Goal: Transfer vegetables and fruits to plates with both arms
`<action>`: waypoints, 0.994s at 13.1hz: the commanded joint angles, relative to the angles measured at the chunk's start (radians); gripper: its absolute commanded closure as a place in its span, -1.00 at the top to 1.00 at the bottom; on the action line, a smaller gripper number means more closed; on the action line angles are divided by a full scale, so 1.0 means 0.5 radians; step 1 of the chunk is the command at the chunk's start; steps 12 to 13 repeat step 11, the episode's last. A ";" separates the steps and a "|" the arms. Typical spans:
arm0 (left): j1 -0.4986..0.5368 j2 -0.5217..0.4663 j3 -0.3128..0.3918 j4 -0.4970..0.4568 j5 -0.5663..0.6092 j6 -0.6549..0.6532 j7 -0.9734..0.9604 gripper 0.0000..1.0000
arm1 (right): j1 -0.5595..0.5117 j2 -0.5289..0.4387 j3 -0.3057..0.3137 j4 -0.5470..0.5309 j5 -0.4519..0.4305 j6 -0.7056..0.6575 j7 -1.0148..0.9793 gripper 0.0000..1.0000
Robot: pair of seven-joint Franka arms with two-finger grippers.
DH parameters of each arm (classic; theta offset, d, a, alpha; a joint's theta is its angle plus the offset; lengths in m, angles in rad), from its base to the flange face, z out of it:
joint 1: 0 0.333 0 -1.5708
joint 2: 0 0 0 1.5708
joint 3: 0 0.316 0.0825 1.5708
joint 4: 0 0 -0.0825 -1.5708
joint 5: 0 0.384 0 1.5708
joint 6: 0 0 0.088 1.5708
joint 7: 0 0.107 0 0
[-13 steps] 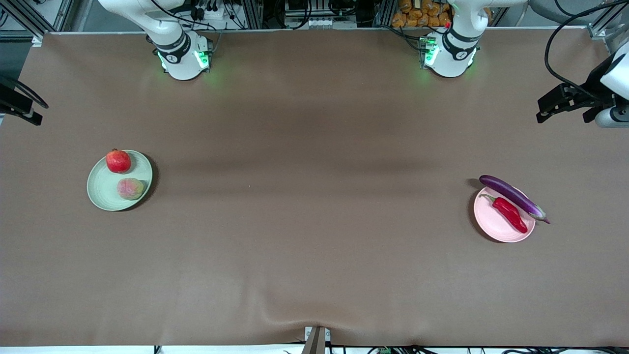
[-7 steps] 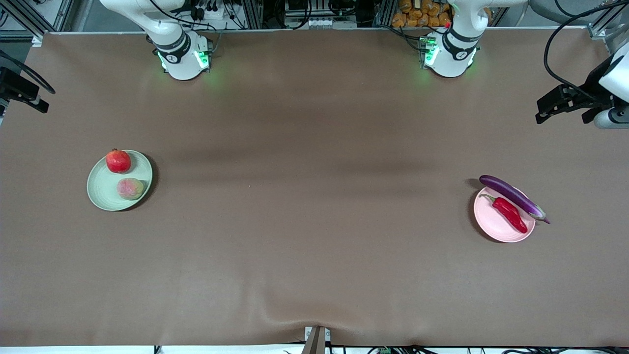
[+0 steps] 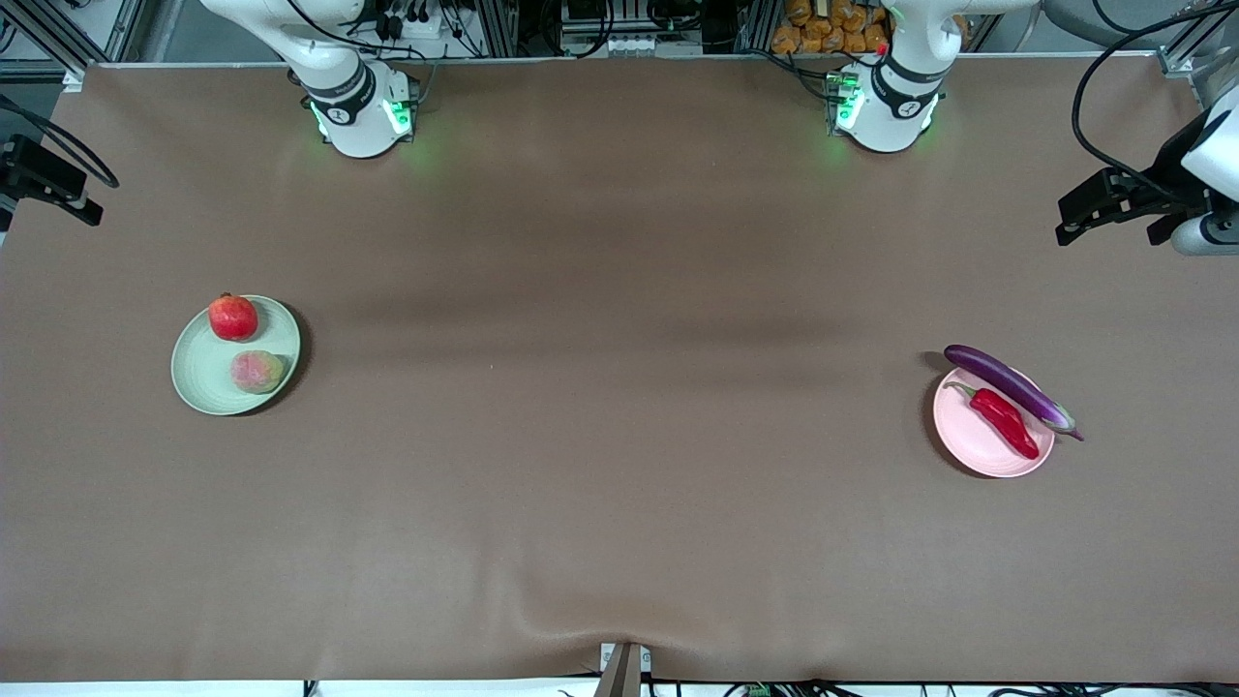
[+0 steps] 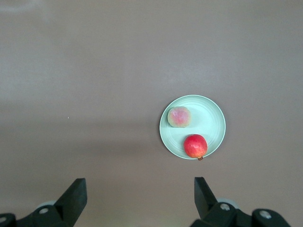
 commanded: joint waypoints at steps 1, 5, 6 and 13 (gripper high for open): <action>0.003 0.030 -0.002 0.056 -0.022 -0.009 0.008 1.00 | -0.047 -0.035 0.050 -0.022 -0.033 0.018 0.022 1.00; 0.006 0.033 -0.002 0.056 -0.022 -0.009 0.008 1.00 | -0.044 -0.035 0.054 -0.022 -0.029 0.028 0.025 1.00; 0.006 0.033 -0.002 0.056 -0.022 -0.009 0.008 1.00 | -0.047 -0.035 0.054 -0.022 -0.029 0.024 0.025 1.00; 0.006 0.030 -0.002 0.056 -0.022 -0.009 0.005 1.00 | -0.056 -0.032 0.054 -0.022 -0.026 0.037 0.025 1.00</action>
